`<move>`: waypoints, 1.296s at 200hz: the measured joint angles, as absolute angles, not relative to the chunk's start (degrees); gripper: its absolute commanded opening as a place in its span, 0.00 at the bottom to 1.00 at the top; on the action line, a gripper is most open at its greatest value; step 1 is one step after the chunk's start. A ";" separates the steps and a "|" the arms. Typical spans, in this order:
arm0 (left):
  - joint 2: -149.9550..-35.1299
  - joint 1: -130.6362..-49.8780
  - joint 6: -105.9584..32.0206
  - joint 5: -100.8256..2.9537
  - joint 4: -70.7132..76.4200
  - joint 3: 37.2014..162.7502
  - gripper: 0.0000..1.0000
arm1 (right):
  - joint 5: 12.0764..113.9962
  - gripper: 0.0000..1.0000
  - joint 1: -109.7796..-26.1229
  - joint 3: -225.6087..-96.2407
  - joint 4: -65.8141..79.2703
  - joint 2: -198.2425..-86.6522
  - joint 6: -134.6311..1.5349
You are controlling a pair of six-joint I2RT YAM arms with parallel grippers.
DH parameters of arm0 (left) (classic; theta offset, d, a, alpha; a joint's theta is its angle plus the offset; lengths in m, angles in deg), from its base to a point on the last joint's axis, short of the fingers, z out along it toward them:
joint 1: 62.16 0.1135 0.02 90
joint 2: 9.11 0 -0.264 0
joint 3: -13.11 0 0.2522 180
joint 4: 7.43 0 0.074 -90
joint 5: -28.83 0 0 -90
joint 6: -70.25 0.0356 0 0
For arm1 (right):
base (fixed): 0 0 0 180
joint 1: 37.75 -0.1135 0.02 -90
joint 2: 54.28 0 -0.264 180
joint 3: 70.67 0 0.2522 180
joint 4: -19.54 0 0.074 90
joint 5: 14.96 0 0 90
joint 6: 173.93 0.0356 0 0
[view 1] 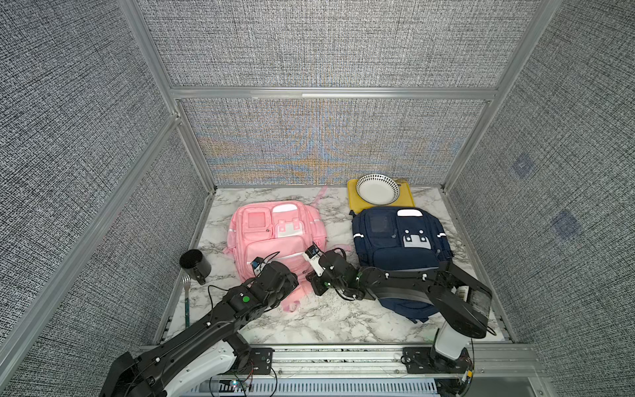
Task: Zip up the backpack
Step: Zip the zipper on the backpack.
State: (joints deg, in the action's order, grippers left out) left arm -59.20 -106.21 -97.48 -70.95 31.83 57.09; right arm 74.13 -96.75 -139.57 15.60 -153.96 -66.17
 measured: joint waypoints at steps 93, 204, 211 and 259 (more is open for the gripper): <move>-55.85 -105.58 -99.12 -79.34 33.84 55.21 0.69 | 74.70 0.00 -100.77 -141.21 15.34 -154.27 -67.07; -57.71 -98.63 -97.55 -75.62 28.79 49.92 0.41 | 76.60 0.00 -103.48 -145.49 13.63 -157.13 -67.11; -57.36 -98.06 -97.40 -75.27 28.71 49.61 0.36 | 76.55 0.00 -103.53 -145.49 13.66 -157.26 -67.14; -56.93 -95.22 -96.48 -73.55 27.04 48.11 0.00 | 75.94 0.00 -103.72 -145.49 13.63 -157.94 -67.16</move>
